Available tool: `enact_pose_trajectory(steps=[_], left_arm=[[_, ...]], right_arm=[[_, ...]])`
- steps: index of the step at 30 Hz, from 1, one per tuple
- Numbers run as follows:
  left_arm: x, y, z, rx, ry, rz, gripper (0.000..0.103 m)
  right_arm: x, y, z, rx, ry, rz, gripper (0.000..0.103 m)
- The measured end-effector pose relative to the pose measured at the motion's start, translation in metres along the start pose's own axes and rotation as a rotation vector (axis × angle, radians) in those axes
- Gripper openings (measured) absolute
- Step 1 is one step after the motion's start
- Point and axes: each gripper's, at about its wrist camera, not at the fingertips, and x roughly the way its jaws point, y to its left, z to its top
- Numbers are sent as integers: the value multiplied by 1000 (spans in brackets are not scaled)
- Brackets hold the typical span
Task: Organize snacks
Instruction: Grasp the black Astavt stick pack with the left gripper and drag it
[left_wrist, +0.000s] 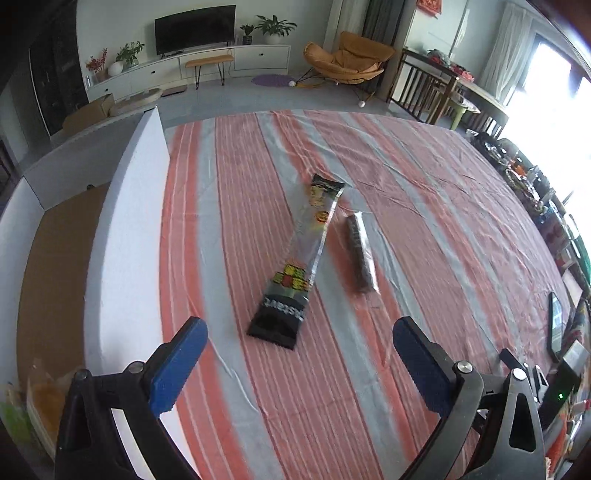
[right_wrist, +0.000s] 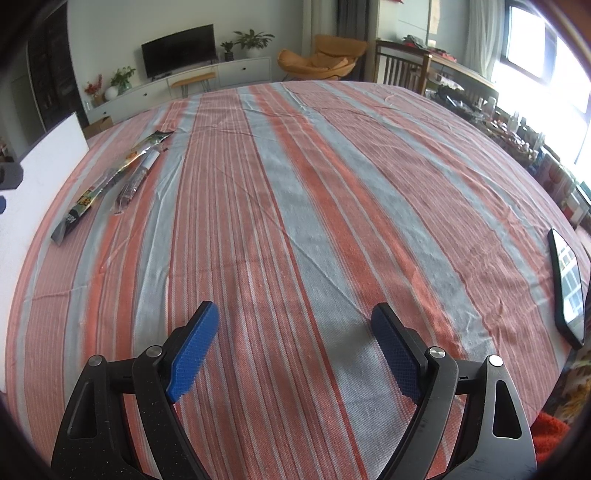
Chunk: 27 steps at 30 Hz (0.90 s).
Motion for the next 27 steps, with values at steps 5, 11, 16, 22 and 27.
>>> enact_pose_trajectory(steps=[5, 11, 16, 22, 27], left_arm=[[49, 5, 22, 24, 106, 51, 99], [106, -23, 38, 105, 148, 51, 99], [133, -23, 41, 78, 171, 64, 99], [123, -21, 38, 69, 123, 82, 76], [109, -17, 30, 26, 122, 100, 29]], right_arm=[[0, 0, 0, -1, 1, 4, 88], [-1, 0, -1, 0, 0, 4, 89], [-1, 0, -1, 0, 0, 4, 89], [-1, 0, -1, 0, 1, 5, 89], [-1, 0, -1, 0, 1, 5, 90]])
